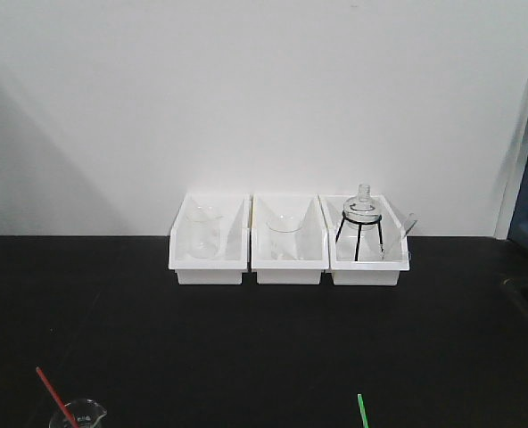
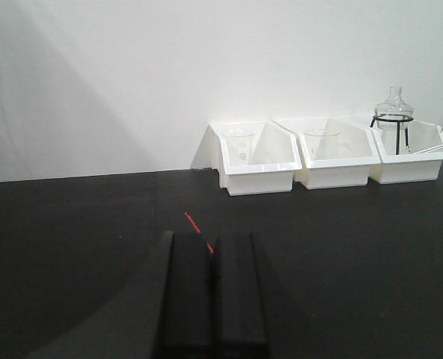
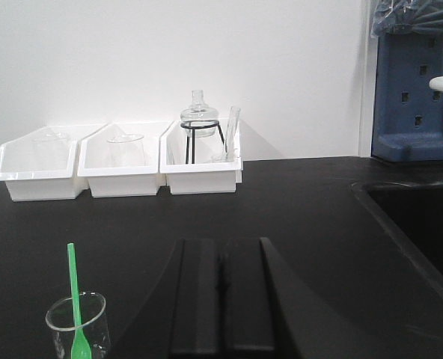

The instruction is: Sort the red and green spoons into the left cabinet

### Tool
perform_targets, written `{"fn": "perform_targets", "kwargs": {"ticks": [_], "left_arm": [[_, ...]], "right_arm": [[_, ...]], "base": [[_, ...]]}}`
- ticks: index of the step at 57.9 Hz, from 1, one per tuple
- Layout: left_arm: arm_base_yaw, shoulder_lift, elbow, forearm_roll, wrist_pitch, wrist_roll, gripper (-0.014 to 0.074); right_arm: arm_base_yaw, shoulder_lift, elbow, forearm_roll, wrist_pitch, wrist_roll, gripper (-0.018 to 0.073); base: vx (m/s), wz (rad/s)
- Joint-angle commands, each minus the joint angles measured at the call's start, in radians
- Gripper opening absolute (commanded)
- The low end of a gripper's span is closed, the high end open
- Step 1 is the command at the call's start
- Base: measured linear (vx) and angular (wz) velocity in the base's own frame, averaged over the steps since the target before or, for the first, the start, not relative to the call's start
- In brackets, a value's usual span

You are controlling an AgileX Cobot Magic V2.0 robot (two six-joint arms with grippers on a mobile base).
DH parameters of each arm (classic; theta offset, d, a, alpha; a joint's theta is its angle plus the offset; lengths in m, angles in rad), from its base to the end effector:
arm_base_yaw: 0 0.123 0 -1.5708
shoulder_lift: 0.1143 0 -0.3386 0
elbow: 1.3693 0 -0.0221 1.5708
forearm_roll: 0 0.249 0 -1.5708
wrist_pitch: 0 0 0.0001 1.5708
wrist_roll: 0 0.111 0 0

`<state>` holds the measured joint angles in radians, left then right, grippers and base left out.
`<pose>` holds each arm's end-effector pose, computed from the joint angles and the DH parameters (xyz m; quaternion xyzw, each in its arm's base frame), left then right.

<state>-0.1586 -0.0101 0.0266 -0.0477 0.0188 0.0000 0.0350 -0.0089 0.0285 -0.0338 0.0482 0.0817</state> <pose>0.0206 -0.0034 0.2035 0.0385 0.6874 -0.0750 0.7213 0.0212 0.0006 0.1995 0.0051 0.7002 0.0290 0.7134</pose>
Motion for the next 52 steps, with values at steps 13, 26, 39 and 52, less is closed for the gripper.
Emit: {"fn": "perform_targets", "kwargs": {"ticks": [13, 26, 39, 52], "left_arm": [[0.001, 0.011, 0.018, -0.002, -0.082, 0.0, -0.0003], [0.001, 0.011, 0.018, -0.002, -0.082, 0.0, -0.0003], [0.001, 0.011, 0.018, -0.002, -0.082, 0.0, -0.0003], [0.001, 0.011, 0.018, -0.002, -0.082, 0.0, -0.0003]], "right_arm": [[-0.005, -0.013, 0.009, -0.01, -0.081, -0.002, -0.0004], [-0.005, -0.013, 0.009, -0.01, -0.081, -0.002, -0.0004], [-0.005, -0.013, 0.009, -0.01, -0.081, -0.002, -0.0004], [-0.005, -0.013, 0.009, -0.003, -0.088, -0.001, -0.0004]], "base": [[0.0, 0.0], [0.0, 0.0], [0.0, 0.0], [0.0, 0.0]]}}
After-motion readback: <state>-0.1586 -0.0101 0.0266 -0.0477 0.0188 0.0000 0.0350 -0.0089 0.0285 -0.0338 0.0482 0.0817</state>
